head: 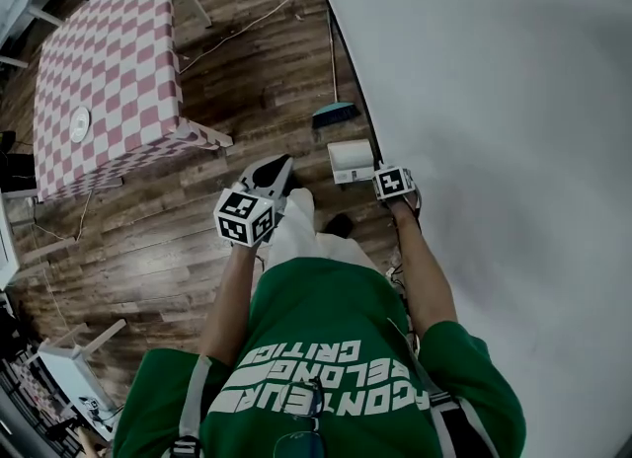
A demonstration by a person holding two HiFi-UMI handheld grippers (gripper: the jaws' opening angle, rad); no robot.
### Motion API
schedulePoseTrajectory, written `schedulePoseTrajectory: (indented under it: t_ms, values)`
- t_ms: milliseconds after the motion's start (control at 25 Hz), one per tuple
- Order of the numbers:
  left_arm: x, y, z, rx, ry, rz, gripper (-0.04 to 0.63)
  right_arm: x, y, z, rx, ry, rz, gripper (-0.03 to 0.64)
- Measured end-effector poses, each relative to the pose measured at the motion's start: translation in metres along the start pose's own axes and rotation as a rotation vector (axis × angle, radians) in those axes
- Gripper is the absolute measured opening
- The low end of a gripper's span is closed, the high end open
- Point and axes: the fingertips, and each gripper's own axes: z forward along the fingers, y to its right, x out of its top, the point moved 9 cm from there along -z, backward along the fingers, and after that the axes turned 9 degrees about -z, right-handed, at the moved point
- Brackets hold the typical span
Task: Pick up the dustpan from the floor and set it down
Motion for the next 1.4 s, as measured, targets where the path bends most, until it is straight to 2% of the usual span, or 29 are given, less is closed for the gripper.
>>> schedulePoseTrajectory:
  t_ms: [160,440,760,920,1080,1120,1280,1400]
  values:
    - [-0.001,0.004,0.001,0.003,-0.006,0.004,0.003,-0.005,0.006,-0.017,-0.017,0.026,0.012,0.198]
    - [0.001,0.012,0.008,0.002,-0.023,0.03,0.003,-0.007,0.023,-0.065,-0.009,0.161,0.052,0.214]
    - [0.005,0.016,0.007,0.022,-0.012,0.037,0.003,-0.002,0.03,-0.131,0.007,0.315,-0.014,0.219]
    - [0.007,0.019,0.008,0.03,-0.007,0.048,0.003,0.005,0.036,-0.17,-0.032,0.407,-0.051,0.219]
    - [0.013,0.02,0.008,0.048,0.013,0.045,0.003,0.019,0.04,-0.21,-0.075,0.545,-0.059,0.216]
    - [0.014,0.019,0.007,0.055,0.023,0.041,0.003,0.024,0.04,-0.218,-0.083,0.577,-0.066,0.209]
    - [0.019,0.016,0.002,0.075,0.067,0.022,0.003,0.044,0.031,-0.249,-0.133,0.712,-0.099,0.051]
    - [0.023,0.017,-0.005,0.075,0.097,0.016,0.003,0.055,0.022,-0.265,-0.14,0.792,-0.121,0.016]
